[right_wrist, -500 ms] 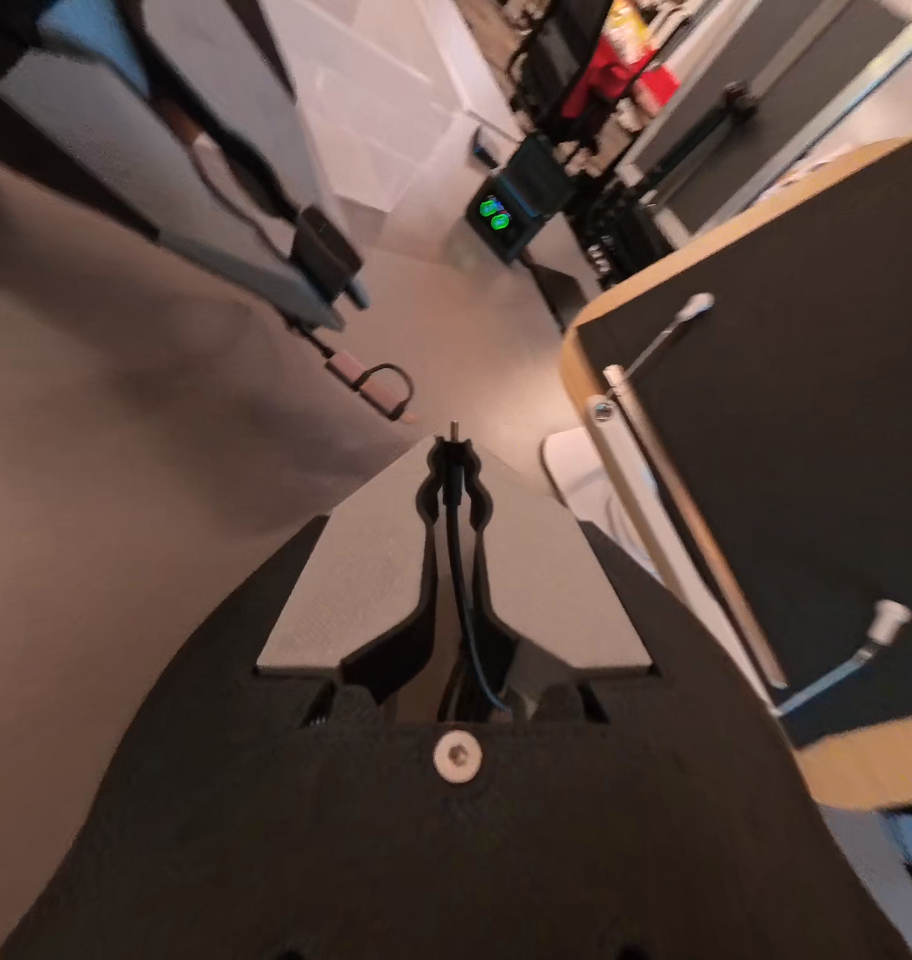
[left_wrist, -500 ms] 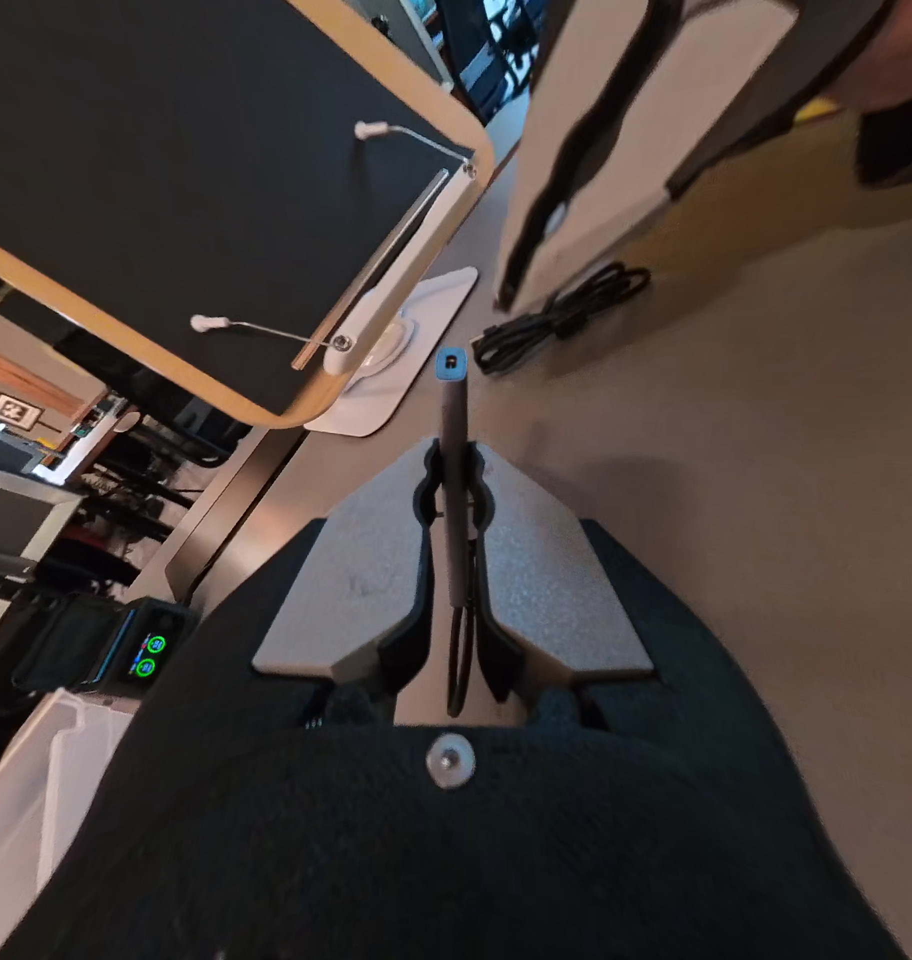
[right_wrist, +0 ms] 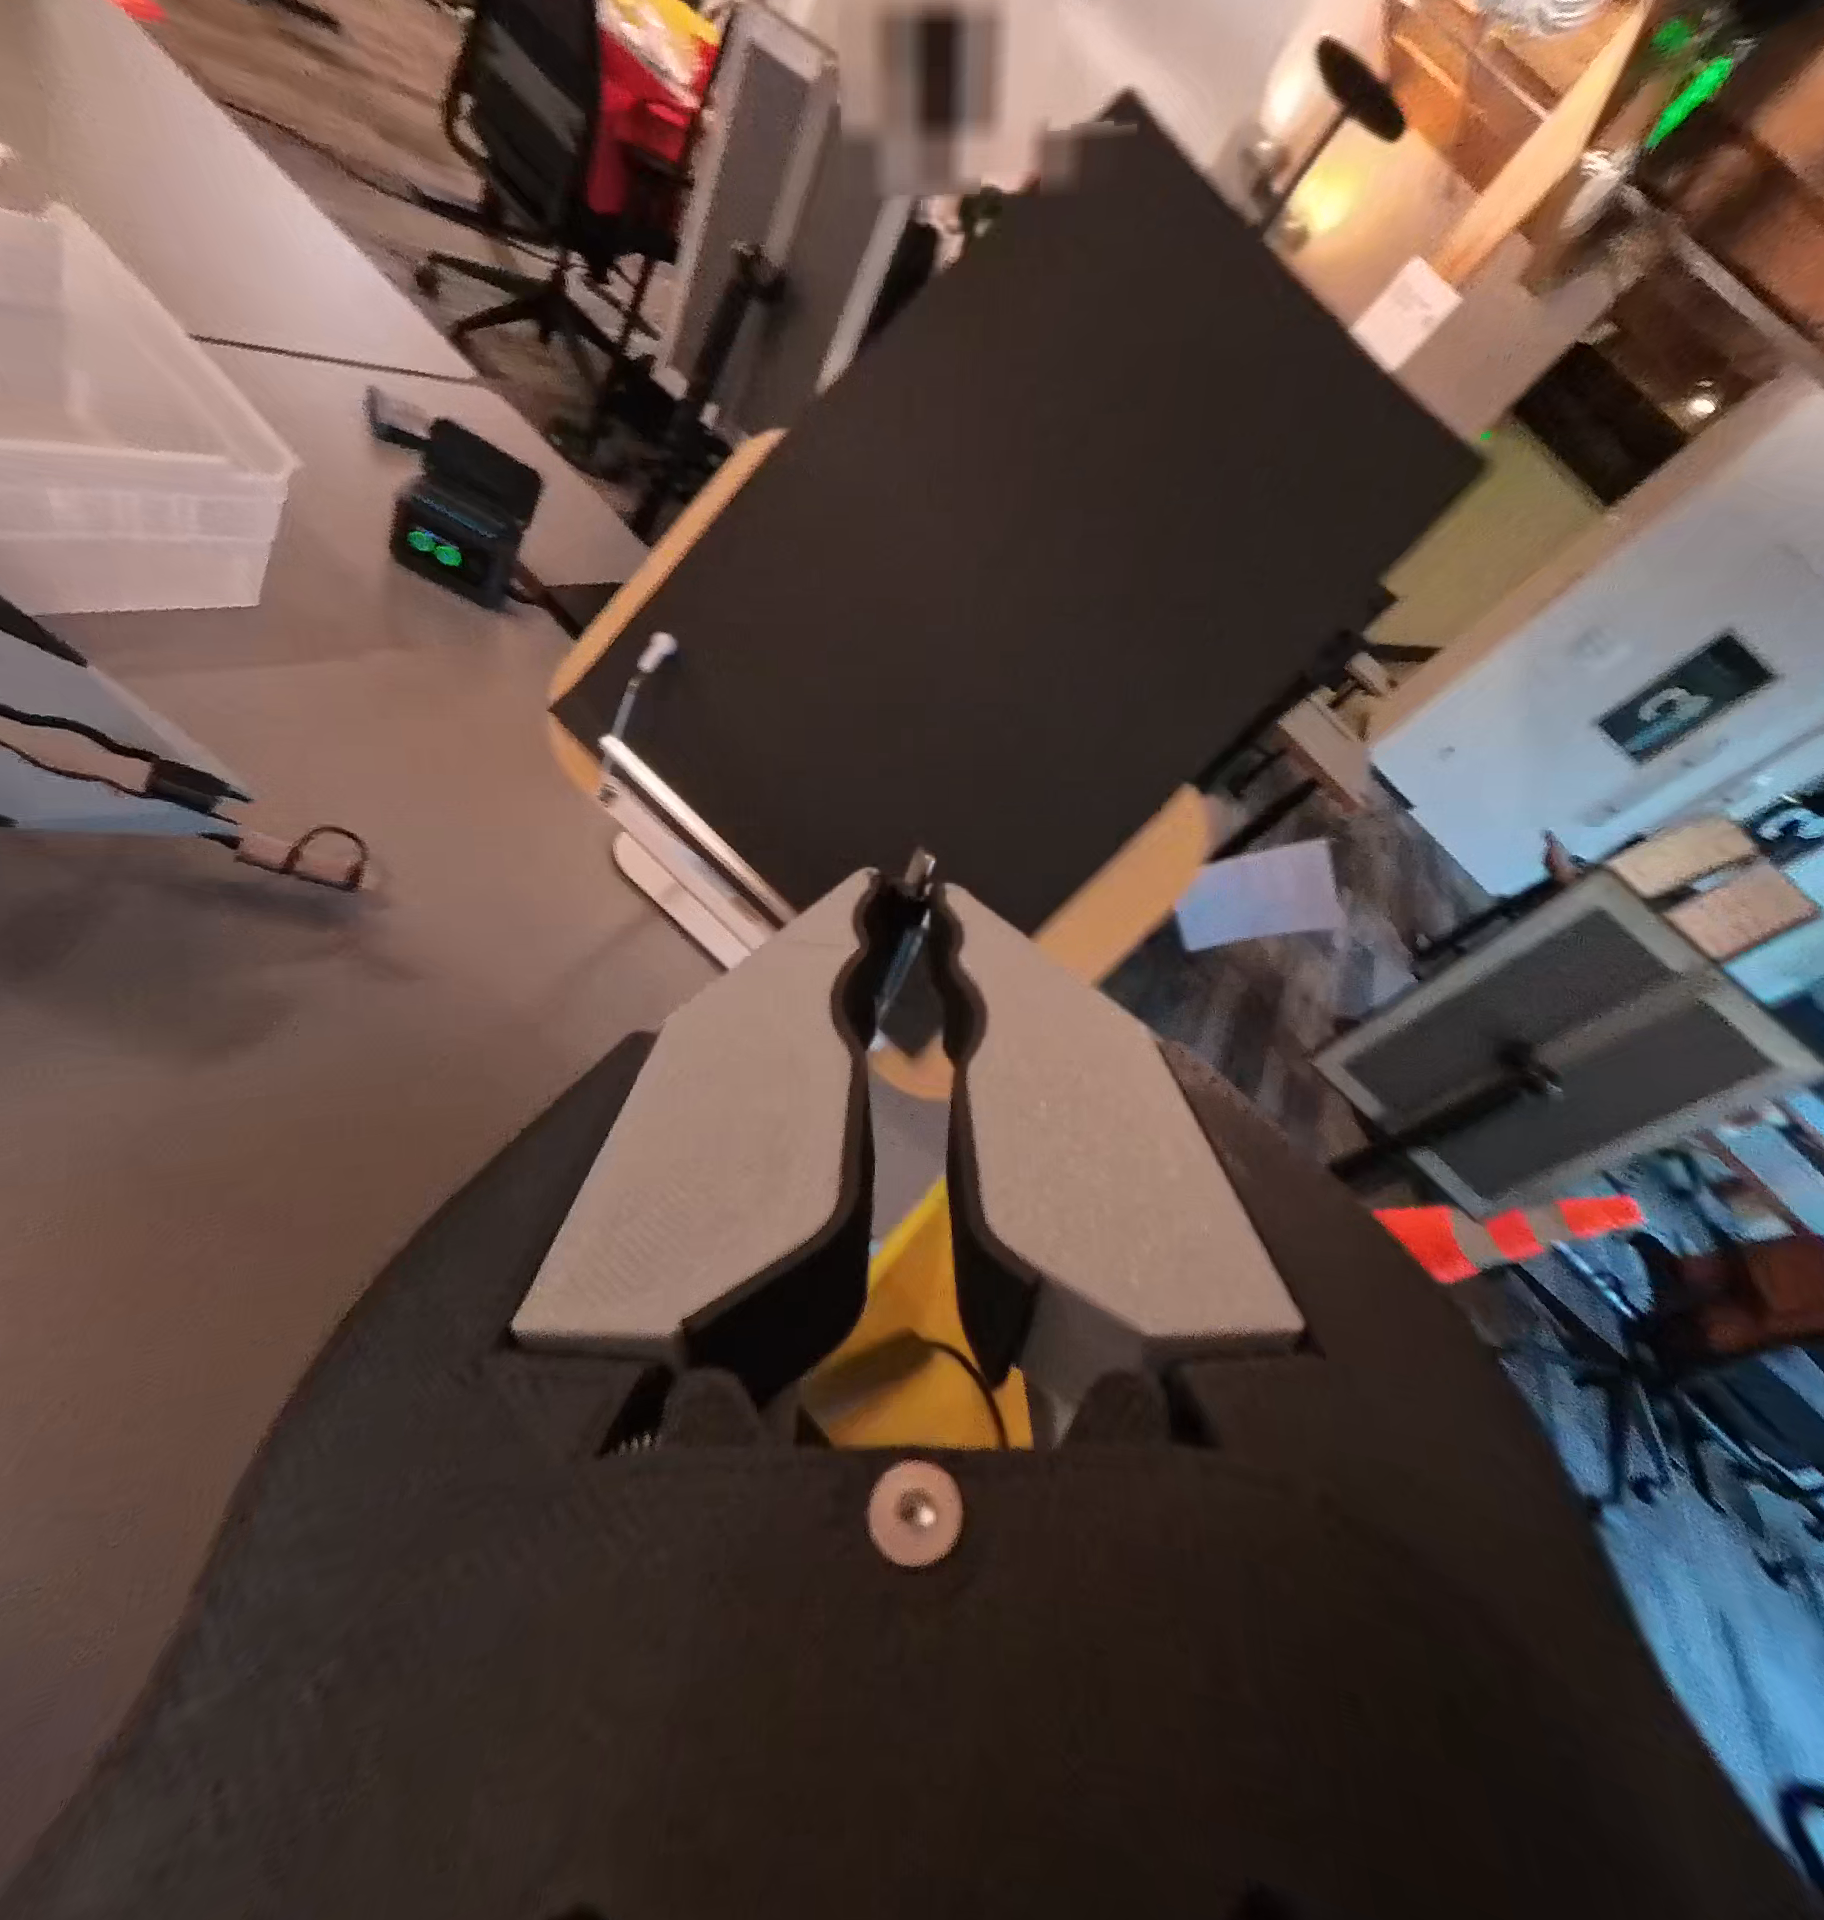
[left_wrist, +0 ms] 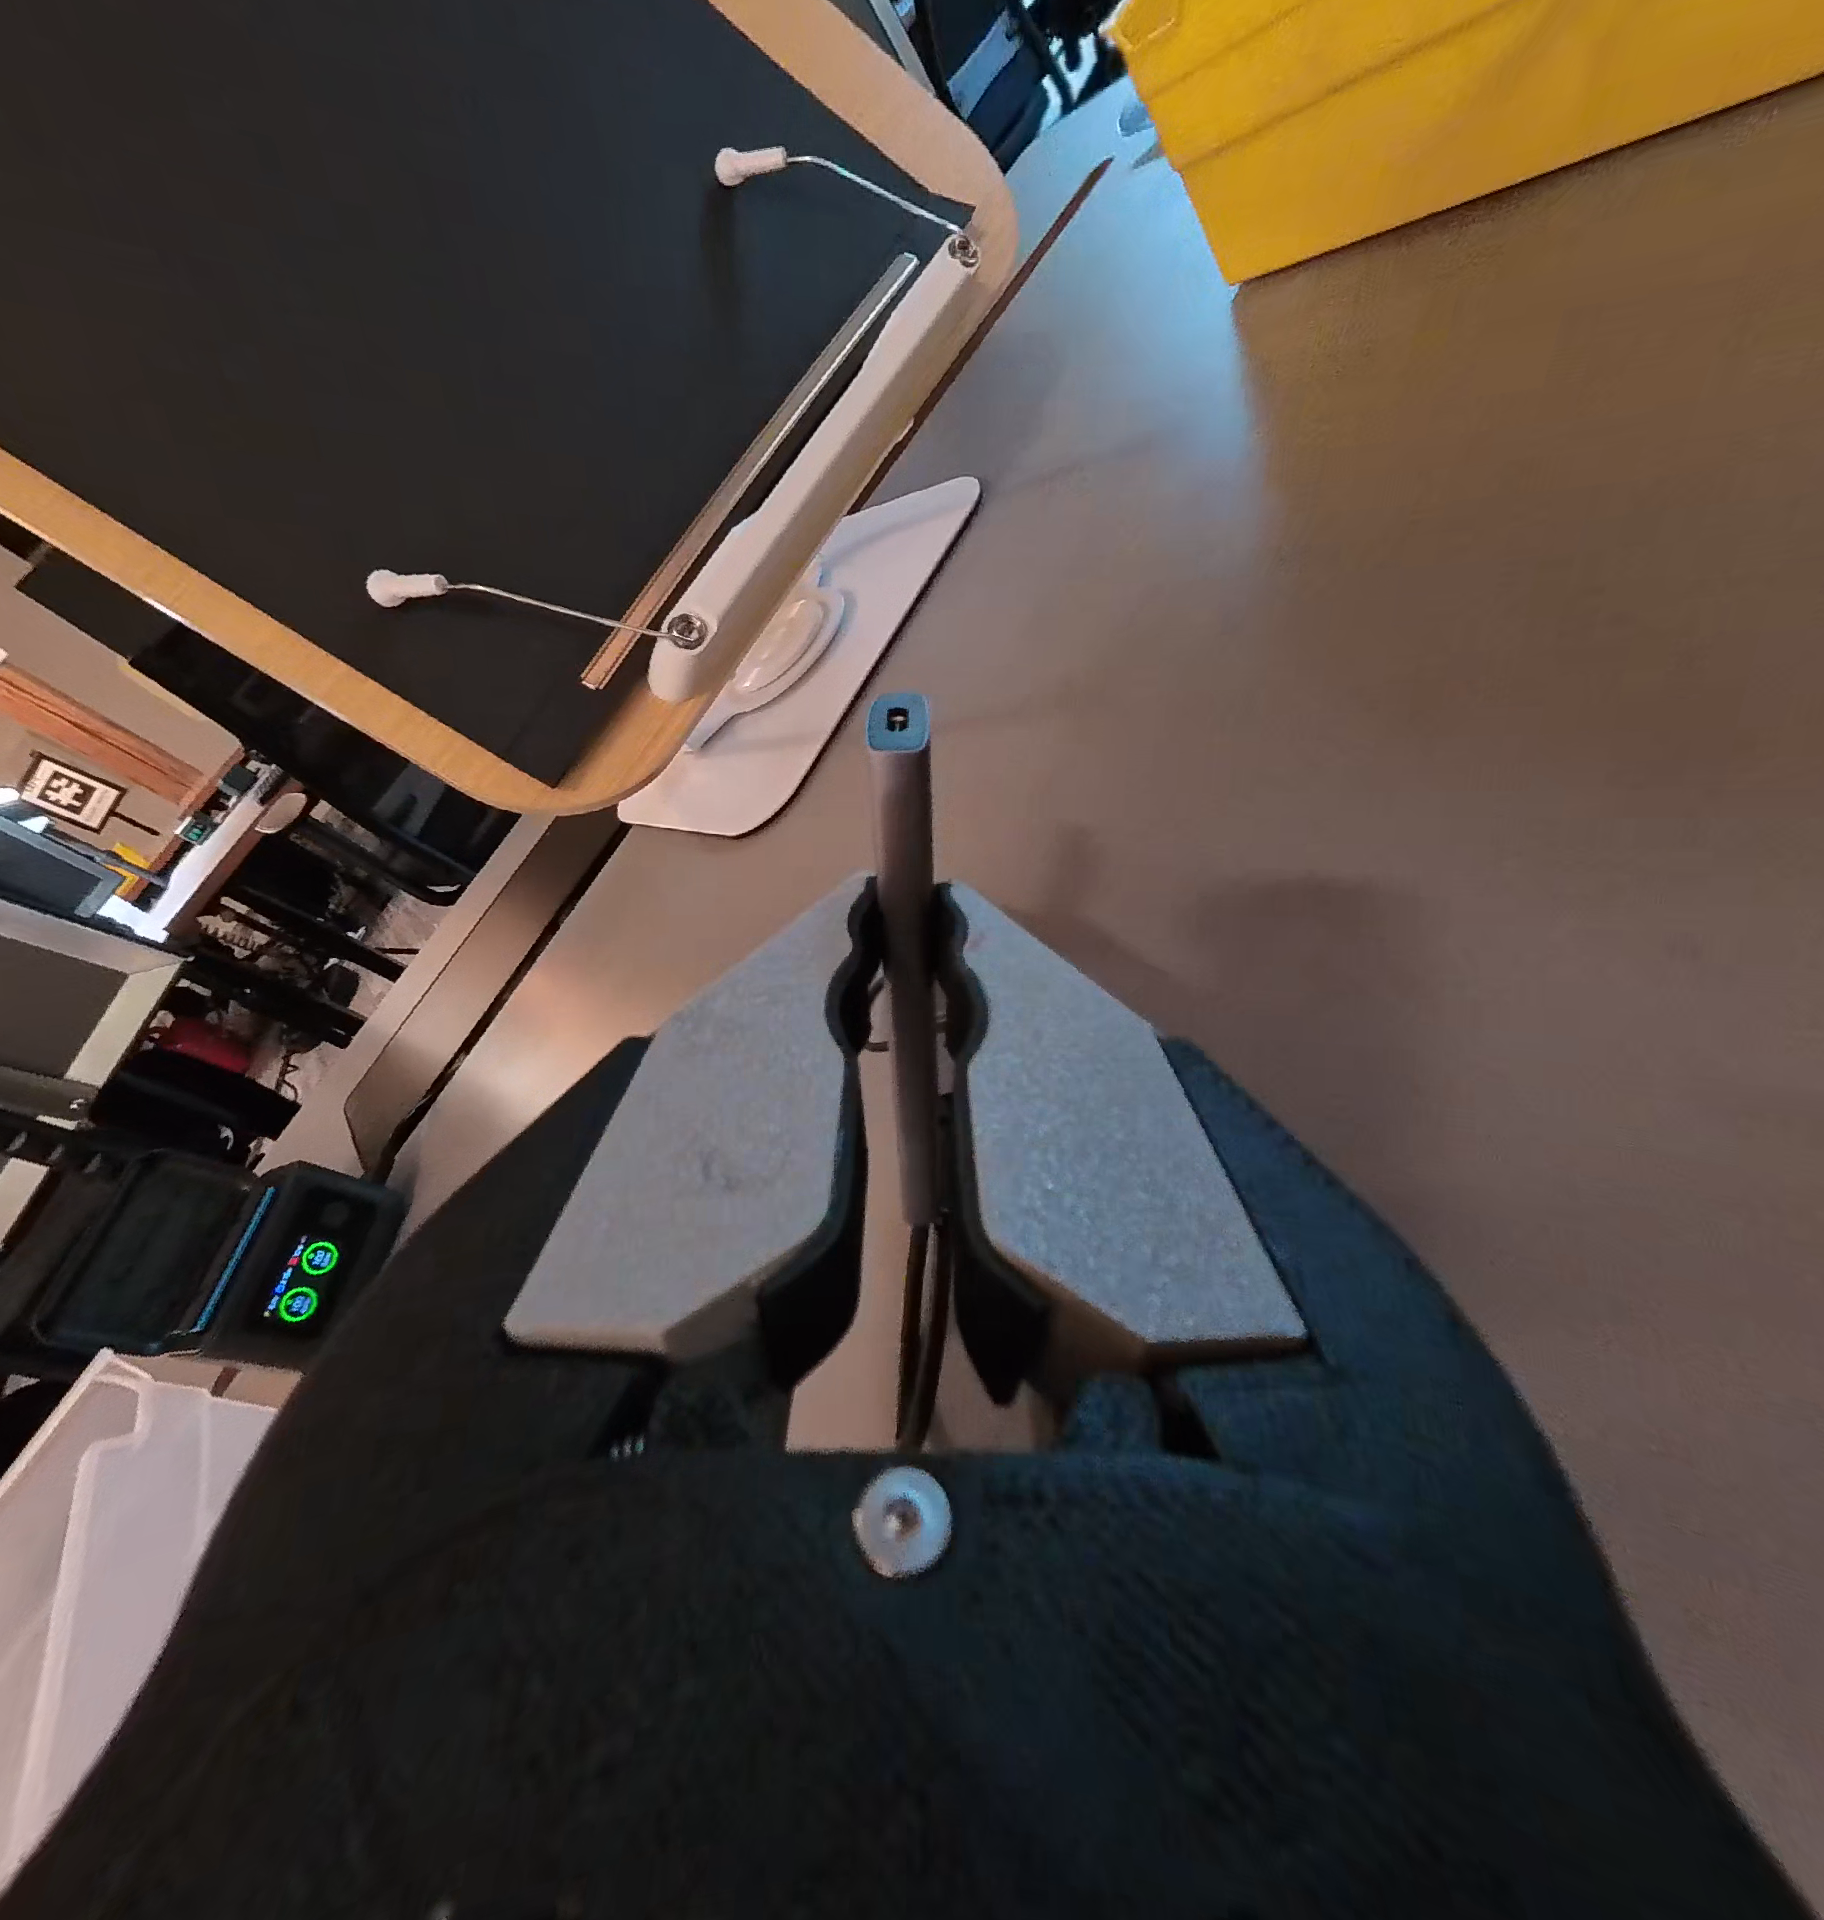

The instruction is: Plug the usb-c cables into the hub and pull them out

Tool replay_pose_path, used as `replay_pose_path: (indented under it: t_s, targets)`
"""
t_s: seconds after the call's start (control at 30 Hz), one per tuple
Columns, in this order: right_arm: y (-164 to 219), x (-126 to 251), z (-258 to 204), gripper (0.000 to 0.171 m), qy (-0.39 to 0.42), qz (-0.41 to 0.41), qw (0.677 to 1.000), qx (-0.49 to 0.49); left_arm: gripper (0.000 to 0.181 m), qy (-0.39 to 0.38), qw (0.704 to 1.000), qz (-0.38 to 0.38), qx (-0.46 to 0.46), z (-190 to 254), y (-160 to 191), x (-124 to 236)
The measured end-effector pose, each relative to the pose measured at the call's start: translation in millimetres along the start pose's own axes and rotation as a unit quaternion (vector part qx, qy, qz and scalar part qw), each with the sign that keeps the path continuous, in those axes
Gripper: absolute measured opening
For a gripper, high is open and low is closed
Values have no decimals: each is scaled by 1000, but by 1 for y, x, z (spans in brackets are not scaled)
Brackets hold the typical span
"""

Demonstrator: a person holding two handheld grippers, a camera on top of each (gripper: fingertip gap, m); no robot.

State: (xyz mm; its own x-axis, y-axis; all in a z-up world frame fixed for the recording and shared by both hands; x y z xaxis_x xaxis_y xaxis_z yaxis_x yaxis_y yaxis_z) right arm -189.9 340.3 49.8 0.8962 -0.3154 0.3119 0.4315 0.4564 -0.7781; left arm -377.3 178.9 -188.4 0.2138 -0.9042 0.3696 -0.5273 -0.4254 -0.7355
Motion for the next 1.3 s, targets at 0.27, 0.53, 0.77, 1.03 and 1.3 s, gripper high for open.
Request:
replay_pose_path:
  t_s: [0.27, 0.53, 0.77, 1.03, 1.3]
  targets:
    - [99, 50, 43, 4, 55, -135, 987, -60, 6, 108, 989, 97, 38, 22, -24, 15]
    - [196, 4, -9, 26, -49, -242, 952, -180, 6, 307, 918, 211, 135, 45, -48, 42]
    - [57, -15, -140, 52, -277, -28, 948, -153, 6, 367, 857, 299, 205, 31, -64, 66]
    - [19, -100, -292, 34, -427, -2, 889, -169, 7, 369, 828, 355, 230, 15, -68, 85]
    - [42, -106, -273, 7, -375, -35, 919, -113, 13, 356, 845, 300, 262, 17, -67, 64]
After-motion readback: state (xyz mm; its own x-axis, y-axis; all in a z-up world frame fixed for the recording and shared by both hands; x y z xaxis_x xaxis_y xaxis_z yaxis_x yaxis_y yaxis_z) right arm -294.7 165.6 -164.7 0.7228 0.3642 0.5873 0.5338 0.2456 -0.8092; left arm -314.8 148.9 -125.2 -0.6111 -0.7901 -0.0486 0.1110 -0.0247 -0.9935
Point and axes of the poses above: each gripper's, where its closed fingertips meet, x back along the fingers, y out of its underside, z = x × y across the jaws, the point moved 2 cm from there along x, back along the fingers, and after that the axes turned 7 degrees about -z, right-handed, at the moved point
